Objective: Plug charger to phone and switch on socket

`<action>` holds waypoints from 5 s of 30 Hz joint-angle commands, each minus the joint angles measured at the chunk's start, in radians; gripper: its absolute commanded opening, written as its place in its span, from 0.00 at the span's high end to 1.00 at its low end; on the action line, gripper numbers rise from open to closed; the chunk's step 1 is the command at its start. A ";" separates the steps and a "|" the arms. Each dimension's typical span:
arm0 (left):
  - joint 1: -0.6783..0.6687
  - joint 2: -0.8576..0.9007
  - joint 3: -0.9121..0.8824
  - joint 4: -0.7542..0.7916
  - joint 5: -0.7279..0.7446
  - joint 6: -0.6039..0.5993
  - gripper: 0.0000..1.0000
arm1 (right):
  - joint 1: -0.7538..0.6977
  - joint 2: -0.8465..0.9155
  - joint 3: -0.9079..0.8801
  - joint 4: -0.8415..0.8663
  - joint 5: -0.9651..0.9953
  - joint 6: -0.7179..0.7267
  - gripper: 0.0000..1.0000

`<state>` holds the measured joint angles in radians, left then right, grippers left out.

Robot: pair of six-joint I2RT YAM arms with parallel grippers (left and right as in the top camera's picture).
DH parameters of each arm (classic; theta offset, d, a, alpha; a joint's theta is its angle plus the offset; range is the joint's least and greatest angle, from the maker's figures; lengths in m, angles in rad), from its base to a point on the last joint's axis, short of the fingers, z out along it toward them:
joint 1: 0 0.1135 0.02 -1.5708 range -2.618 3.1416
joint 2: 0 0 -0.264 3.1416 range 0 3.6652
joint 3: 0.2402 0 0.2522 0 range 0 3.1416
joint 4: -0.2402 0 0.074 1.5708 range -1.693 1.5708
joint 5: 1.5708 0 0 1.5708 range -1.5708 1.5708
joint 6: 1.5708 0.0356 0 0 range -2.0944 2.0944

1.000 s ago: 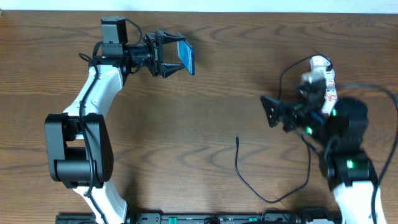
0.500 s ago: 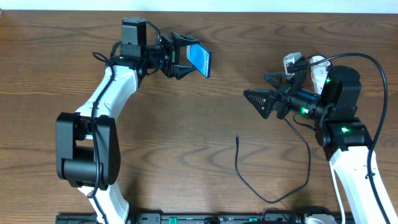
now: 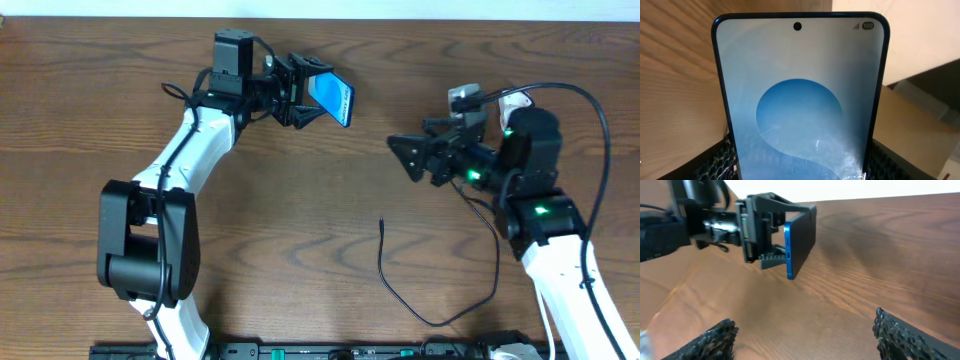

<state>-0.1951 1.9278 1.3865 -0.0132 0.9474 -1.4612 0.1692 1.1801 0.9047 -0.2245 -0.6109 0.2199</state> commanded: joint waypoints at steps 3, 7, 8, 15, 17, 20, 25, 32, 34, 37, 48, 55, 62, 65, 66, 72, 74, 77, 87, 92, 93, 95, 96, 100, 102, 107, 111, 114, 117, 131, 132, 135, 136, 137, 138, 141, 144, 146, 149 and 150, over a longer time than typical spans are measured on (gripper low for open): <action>-0.016 -0.048 0.025 0.016 0.002 0.017 0.93 | 0.143 0.002 0.025 -0.008 0.294 0.083 0.14; -0.026 -0.048 0.025 0.016 0.002 0.018 0.92 | 0.203 0.006 0.024 -0.016 0.395 0.095 0.14; -0.032 -0.048 0.025 0.016 0.002 0.018 0.93 | 0.212 0.009 0.025 -0.016 0.408 0.098 0.14; -0.065 -0.048 0.025 0.016 -0.004 0.018 0.93 | 0.224 0.023 0.024 -0.016 0.429 0.122 0.15; -0.076 -0.048 0.025 0.016 -0.015 0.029 0.93 | 0.224 0.029 0.024 -0.015 0.429 0.124 0.16; -0.091 -0.048 0.025 0.016 -0.020 0.029 0.93 | 0.224 0.036 0.024 -0.015 0.428 0.125 0.15; -0.117 -0.048 0.025 0.023 -0.037 0.029 0.93 | 0.225 0.043 0.024 -0.015 0.429 0.135 0.19; -0.150 -0.048 0.025 0.042 -0.052 0.028 0.93 | 0.225 0.044 0.024 -0.015 0.469 0.159 0.22; -0.158 -0.048 0.025 0.046 -0.052 0.024 0.93 | 0.225 0.044 0.024 -0.016 0.491 0.163 0.25; -0.169 -0.048 0.025 0.054 -0.061 0.016 0.93 | 0.225 0.046 0.024 -0.016 0.504 0.172 0.25; -0.213 -0.048 0.025 0.078 -0.070 -0.003 0.93 | 0.225 0.102 0.024 -0.014 0.504 0.192 0.26; -0.234 -0.048 0.025 0.080 -0.070 -0.003 0.93 | 0.225 0.118 0.024 0.003 0.504 0.191 0.32; -0.246 -0.048 0.025 0.080 -0.070 -0.003 0.93 | 0.225 0.118 0.024 0.007 0.516 0.191 0.41; -0.249 -0.048 0.025 0.080 -0.070 -0.003 0.93 | 0.225 0.118 0.024 0.007 0.529 0.191 0.44; -0.249 -0.048 0.025 0.080 -0.070 -0.003 0.93 | 0.225 0.118 0.024 0.007 0.531 0.191 0.45; -0.249 -0.048 0.025 0.080 -0.066 -0.003 0.93 | 0.225 0.118 0.024 0.007 0.533 0.191 0.53; -0.250 -0.048 0.025 0.080 -0.065 -0.002 0.93 | 0.225 0.118 0.024 0.007 0.534 0.191 0.56; -0.250 -0.048 0.025 0.080 -0.053 -0.002 0.93 | 0.225 0.118 0.024 0.007 0.534 0.191 0.59; -0.250 -0.048 0.025 0.080 -0.043 -0.002 0.93 | 0.225 0.118 0.024 0.008 0.542 0.191 0.72; -0.250 -0.048 0.025 0.080 -0.043 -0.002 0.93 | 0.225 0.118 0.024 0.008 0.542 0.191 0.82; -0.250 -0.048 0.025 0.080 -0.042 -0.002 0.93 | 0.225 0.118 0.024 0.008 0.542 0.191 0.83; -0.250 -0.048 0.025 0.080 -0.042 -0.002 0.93 | 0.225 0.118 0.024 0.008 0.542 0.191 0.87; -0.250 -0.048 0.025 0.080 -0.042 -0.002 0.93 | 0.225 0.118 0.024 0.008 0.542 0.191 0.89; -0.250 -0.048 0.025 0.080 -0.042 -0.001 0.93 | 0.225 0.118 0.024 0.008 0.542 0.191 0.99; -0.250 -0.048 0.025 0.080 -0.042 0.002 0.93 | 0.225 0.118 0.024 0.008 0.542 0.191 0.99; -0.250 -0.048 0.025 0.079 -0.043 0.002 0.92 | 0.225 0.118 0.024 0.008 0.542 0.191 0.99; -0.249 -0.048 0.025 0.079 -0.042 0.003 0.24 | 0.225 0.118 0.024 0.008 0.555 0.191 0.99; -0.249 -0.048 0.025 0.079 -0.042 0.006 0.02 | 0.225 0.118 0.024 0.009 0.557 0.191 0.99; -0.248 -0.048 0.025 0.080 -0.039 0.010 0.03 | 0.222 0.118 0.024 0.016 0.560 0.191 0.99; -0.164 -0.048 0.025 0.154 0.217 0.039 0.02 | 0.111 0.118 0.024 0.082 0.560 0.273 0.99; -0.153 -0.048 0.025 0.164 0.241 0.039 0.02 | 0.097 0.118 0.024 0.082 0.554 0.303 0.99; -0.123 -0.048 0.025 0.200 0.270 0.040 0.02 | 0.060 0.118 0.024 0.087 0.499 0.421 0.99; -0.113 -0.048 0.025 0.217 0.273 0.040 0.02 | 0.049 0.118 0.024 0.094 0.469 0.478 0.99; -0.103 -0.048 0.025 0.235 0.273 0.040 0.02 | 0.039 0.118 0.024 0.101 0.438 0.534 0.99; -0.092 -0.048 0.025 0.254 0.273 0.040 0.02 | 0.029 0.118 0.024 0.109 0.402 0.592 0.99; -0.057 -0.048 0.025 0.331 0.272 0.040 0.02 | -0.002 0.118 0.024 0.144 0.283 0.765 0.99; -0.028 -0.048 0.025 0.397 0.265 0.040 0.02 | -0.018 0.118 0.024 0.208 0.172 0.893 0.99; -0.015 -0.048 0.025 0.423 0.235 0.041 0.02 | -0.018 0.118 0.024 0.251 0.122 0.965 0.99; -0.009 -0.048 0.025 0.423 0.161 0.041 0.02 | -0.018 0.118 0.024 0.299 0.069 1.113 0.99; -0.009 -0.048 0.025 0.423 0.135 0.041 0.02 | -0.018 0.118 0.024 0.304 0.058 1.173 0.99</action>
<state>-0.2039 1.9114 1.3880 0.4015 1.1515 -1.4384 0.1551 1.3025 0.9043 0.0586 -0.4423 1.1709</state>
